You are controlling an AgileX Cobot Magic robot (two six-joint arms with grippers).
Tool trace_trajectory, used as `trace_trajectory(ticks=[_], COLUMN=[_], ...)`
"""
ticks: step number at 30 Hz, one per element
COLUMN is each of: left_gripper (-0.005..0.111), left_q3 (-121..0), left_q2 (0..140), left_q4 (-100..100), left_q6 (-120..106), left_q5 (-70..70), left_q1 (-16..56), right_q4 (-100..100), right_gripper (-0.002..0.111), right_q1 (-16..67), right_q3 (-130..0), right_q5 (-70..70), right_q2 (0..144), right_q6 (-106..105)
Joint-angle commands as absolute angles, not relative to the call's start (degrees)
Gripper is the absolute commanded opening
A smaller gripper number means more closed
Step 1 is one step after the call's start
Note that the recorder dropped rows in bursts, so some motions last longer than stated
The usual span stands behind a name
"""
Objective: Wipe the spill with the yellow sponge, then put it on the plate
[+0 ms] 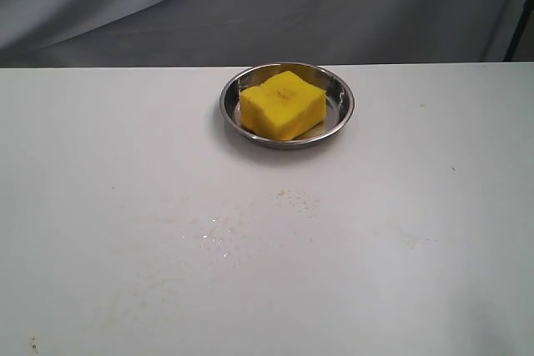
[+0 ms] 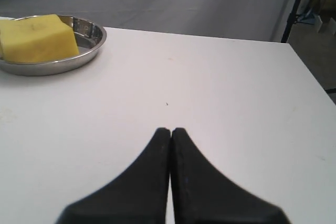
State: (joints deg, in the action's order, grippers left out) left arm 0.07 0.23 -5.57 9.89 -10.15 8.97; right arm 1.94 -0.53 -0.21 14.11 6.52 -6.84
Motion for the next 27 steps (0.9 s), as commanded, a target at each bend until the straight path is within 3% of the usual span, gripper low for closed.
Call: trace_trajectory(ticks=[1,27], left_gripper=[0.000,0.000], left_q3=[0.0,0.0], left_q2=[0.0,0.0], left_q4=[-5.3,-5.3], left_q6=[10.0,10.0], left_q5=[-10.5,-10.5], left_q1=[9.3,9.3], right_q4=[1.9,2.5], right_gripper=[0.000,0.000], right_q1=[-3.4,-3.4], right_q3=[0.0,0.0], right_q5=[14.5,19.2], right_q2=[4.3,0.0], right_q6=[-7.4,-6.9])
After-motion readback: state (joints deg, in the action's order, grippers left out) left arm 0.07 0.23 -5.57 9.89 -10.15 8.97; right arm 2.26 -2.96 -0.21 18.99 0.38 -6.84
